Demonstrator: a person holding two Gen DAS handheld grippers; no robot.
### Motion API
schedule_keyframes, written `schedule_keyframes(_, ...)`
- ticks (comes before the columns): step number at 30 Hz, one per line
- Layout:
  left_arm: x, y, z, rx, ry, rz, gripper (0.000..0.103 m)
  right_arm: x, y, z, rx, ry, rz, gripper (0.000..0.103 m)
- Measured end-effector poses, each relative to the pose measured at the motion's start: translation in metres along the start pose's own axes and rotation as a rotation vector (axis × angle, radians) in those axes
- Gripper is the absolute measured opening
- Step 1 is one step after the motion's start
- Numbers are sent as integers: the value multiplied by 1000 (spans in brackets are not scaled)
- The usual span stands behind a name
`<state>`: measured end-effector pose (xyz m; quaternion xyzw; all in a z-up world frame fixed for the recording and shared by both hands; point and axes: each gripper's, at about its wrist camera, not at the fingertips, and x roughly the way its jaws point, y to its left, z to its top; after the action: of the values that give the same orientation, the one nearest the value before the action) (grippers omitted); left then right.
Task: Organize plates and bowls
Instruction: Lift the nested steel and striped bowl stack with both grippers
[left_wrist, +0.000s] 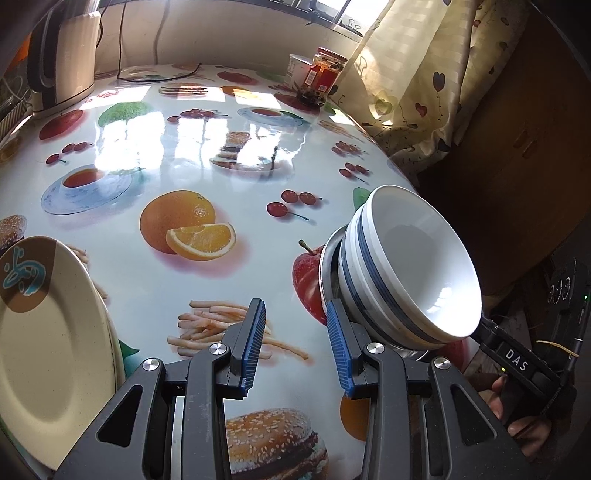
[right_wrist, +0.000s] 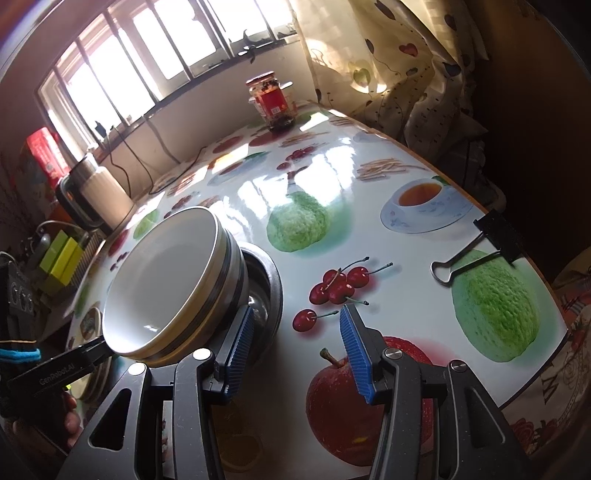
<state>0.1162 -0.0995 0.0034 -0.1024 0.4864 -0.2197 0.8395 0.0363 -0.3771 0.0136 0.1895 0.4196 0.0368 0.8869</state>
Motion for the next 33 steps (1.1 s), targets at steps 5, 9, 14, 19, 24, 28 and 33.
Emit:
schedule_keyframes(5, 1, 1, 2, -15, 1, -9, 36, 8, 1, 1, -15, 14, -2, 48)
schedule_keyframes(9, 4, -1, 3, -9, 3, -30, 36, 12, -1, 3, -5, 21, 7, 48)
schedule_keyframes(14, 6, 1, 6, -27, 2, -41, 36, 15, -3, 5, -8, 24, 27, 48)
schedule_keyframes(19, 9, 7, 5, -52, 3, -89, 36, 21, -9, 6, 15, 38, 96, 44)
schedule_keyframes(24, 11, 7, 5, -57, 3, -113, 36, 22, -9, 6, 22, 36, 136, 33)
schedule_keyframes(28, 13, 7, 5, -56, 1, -147, 29, 22, -7, 7, 15, 29, 169, 21)
schedule_keyframes(33, 13, 4, 6, -45, -3, -154, 24, 21, -4, 8, -2, 20, 179, 14)
